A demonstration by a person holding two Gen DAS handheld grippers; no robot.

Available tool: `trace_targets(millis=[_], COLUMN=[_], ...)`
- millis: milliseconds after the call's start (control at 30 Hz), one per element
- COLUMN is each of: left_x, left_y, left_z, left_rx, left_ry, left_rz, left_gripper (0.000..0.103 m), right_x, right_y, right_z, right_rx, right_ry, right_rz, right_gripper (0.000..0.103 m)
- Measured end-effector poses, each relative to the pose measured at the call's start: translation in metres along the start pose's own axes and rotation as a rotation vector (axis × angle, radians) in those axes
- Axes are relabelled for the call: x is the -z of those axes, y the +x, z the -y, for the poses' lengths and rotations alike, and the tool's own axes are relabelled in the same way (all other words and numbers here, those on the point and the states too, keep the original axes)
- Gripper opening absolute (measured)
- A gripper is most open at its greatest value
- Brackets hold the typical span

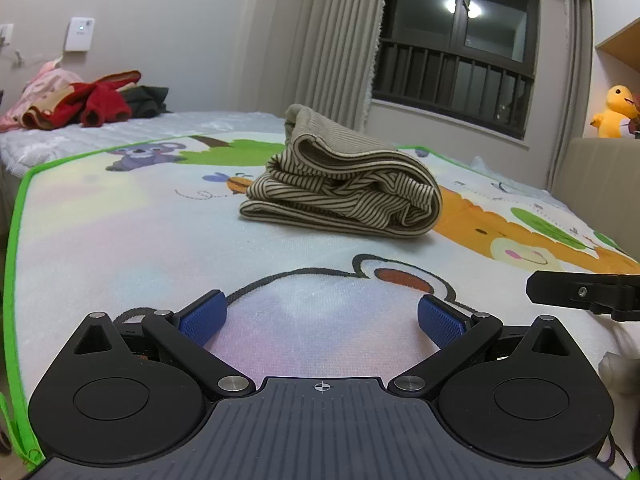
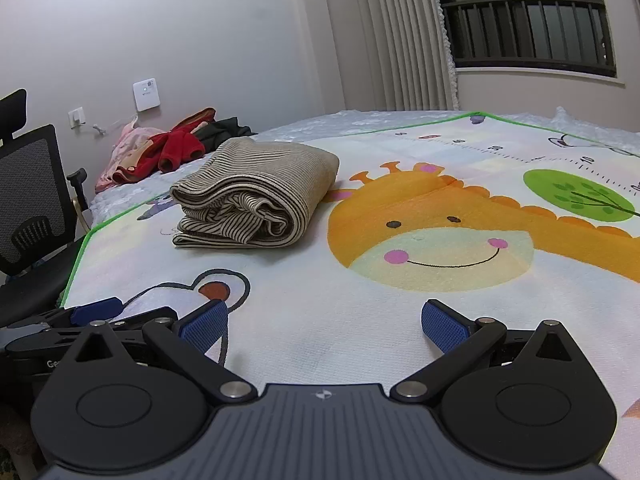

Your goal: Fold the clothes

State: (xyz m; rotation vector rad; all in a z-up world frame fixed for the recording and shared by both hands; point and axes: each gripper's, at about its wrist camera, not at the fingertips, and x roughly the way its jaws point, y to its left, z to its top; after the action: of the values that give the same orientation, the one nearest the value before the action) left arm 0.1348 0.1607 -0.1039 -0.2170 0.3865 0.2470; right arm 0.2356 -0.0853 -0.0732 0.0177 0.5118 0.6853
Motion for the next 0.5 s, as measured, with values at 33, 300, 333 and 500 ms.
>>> trace_targets(millis=[33, 300, 333, 500], left_x=[-0.0001, 0.0004, 0.0005, 0.0008], left_y=[0.0002, -0.0004, -0.0005, -0.0009], left_z=[-0.0003, -0.0004, -0.0004, -0.0004], left_rx=[0.001, 0.002, 0.002, 0.002], left_ry=[0.000, 0.000, 0.000, 0.000], left_rz=[0.000, 0.001, 0.001, 0.002], left_gripper=[0.103, 0.103, 0.103, 0.103], right_x=[0.0000, 0.0001, 0.0001, 0.0002], right_y=[0.0000, -0.0001, -0.0001, -0.0002], right_z=[-0.0001, 0.0005, 0.0006, 0.0010], right_rx=[0.001, 0.002, 0.003, 0.004], right_ry=[0.000, 0.002, 0.002, 0.003], right_rz=[0.000, 0.002, 0.002, 0.004], right_gripper=[0.103, 0.103, 0.103, 0.103])
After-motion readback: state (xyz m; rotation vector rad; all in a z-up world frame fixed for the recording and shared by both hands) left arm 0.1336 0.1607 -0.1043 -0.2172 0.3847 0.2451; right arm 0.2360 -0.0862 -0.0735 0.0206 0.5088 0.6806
